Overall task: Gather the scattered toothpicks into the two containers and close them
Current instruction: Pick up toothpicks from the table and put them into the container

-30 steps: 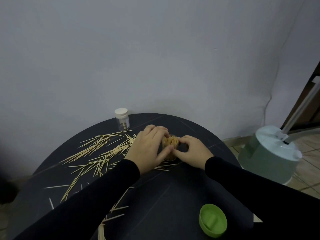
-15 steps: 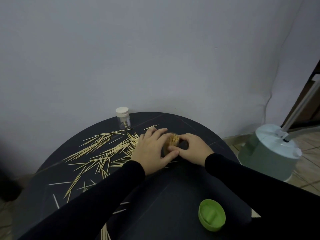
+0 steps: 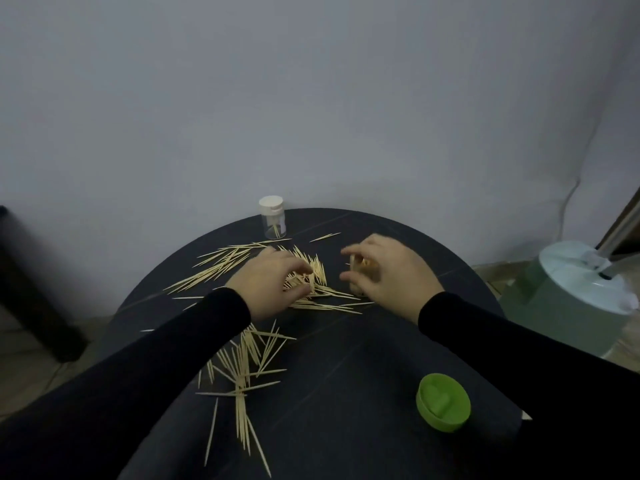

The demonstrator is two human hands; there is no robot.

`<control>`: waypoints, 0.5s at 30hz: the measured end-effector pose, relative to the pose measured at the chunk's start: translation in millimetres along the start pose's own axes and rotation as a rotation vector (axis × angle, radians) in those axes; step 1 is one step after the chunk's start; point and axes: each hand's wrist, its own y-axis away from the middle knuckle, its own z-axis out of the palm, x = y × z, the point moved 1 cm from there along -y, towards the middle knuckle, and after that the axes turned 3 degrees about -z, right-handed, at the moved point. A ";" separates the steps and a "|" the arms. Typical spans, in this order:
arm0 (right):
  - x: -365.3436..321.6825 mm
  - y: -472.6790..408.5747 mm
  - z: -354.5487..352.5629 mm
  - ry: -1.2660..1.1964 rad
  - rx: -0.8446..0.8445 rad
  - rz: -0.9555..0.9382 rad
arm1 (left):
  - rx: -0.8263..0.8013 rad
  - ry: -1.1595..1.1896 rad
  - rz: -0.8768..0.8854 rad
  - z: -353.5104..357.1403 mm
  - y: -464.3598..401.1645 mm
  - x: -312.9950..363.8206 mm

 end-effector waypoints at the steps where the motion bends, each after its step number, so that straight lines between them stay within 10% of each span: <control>1: -4.7 1.0 4.9 0.023 -0.088 -0.013 | -0.058 -0.016 -0.016 0.0 5.3 -6.0; 6: -18.0 0.1 33.1 0.090 -0.430 0.087 | -0.135 -0.025 -0.009 4.4 37.2 -19.5; 15: -24.9 -10.2 52.4 0.091 -0.414 0.090 | -0.052 -0.083 -0.068 24.9 26.5 -15.2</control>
